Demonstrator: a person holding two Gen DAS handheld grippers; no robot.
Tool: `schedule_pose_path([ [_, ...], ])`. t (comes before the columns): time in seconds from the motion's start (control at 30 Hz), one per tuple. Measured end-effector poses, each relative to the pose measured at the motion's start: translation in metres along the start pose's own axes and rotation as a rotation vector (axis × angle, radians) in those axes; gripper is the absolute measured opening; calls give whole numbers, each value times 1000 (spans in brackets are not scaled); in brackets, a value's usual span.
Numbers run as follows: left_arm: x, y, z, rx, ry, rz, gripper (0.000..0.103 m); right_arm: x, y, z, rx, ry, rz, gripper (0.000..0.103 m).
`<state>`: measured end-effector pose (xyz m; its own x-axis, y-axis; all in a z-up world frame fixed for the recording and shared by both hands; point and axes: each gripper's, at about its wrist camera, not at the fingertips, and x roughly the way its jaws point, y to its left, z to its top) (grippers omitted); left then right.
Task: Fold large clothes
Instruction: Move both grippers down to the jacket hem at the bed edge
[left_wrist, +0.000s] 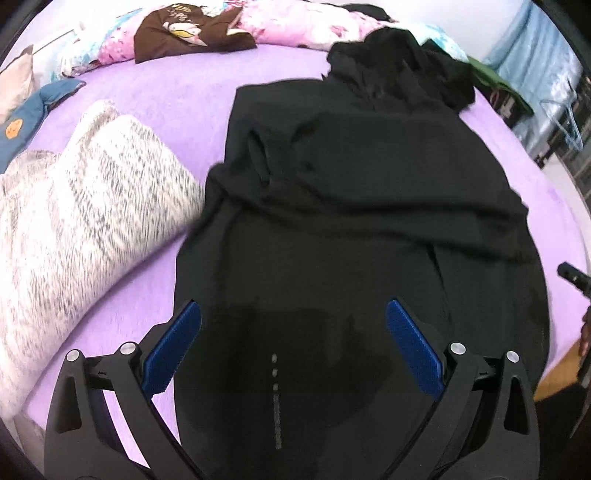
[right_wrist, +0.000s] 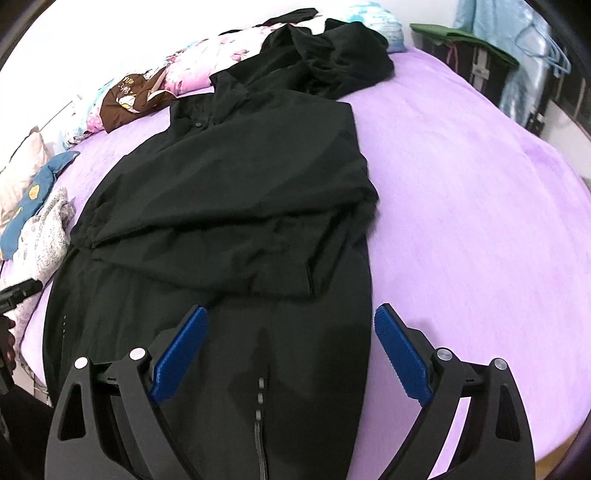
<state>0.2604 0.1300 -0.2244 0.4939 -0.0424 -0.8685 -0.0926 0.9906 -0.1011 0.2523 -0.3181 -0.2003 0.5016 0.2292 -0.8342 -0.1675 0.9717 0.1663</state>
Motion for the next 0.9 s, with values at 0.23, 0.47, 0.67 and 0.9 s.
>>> schedule_pose_path([
  [0.23, -11, 2, -32, 3, -3, -10, 97, -20, -6, -26, 54, -1, 15, 90],
  [0.47, -20, 11, -58, -41, 15, -11, 97, -28, -8, -54, 70, 35, 17, 90],
  [0.67, -27, 19, -84, -74, 58, -16, 97, -27, -10, -86, 96, 108, 28, 90],
  [0.9, -36, 29, -113, -80, 108, -32, 97, -31, -4, -122, 93, 167, 37, 90],
])
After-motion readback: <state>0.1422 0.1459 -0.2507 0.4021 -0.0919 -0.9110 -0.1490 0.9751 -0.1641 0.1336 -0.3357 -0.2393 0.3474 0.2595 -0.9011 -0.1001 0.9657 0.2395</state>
